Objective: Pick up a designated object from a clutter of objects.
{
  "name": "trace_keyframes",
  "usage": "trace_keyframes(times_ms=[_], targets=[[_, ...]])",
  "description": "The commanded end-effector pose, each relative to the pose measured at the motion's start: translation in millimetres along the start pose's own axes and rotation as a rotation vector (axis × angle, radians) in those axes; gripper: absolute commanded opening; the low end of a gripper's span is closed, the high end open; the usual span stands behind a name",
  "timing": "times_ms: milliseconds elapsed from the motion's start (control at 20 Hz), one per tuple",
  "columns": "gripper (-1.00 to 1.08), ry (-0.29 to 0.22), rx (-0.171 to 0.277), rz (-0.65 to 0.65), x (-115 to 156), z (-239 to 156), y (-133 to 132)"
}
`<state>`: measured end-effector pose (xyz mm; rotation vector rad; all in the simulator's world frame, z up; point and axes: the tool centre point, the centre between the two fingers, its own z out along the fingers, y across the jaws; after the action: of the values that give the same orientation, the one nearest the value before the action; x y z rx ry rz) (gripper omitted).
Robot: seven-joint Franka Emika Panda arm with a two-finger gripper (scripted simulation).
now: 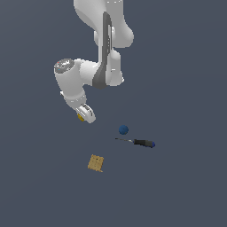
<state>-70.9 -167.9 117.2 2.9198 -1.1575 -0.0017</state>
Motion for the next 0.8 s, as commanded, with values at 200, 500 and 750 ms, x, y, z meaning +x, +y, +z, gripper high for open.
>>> trace_keyframes(times_ms=[200, 500, 750], targets=[[-1.0, 0.003, -0.003, 0.001, -9, -60, -51], [-1.0, 0.003, -0.004, 0.002, -17, -116, -100], [-1.0, 0.003, -0.003, 0.001, -23, -162, -140]])
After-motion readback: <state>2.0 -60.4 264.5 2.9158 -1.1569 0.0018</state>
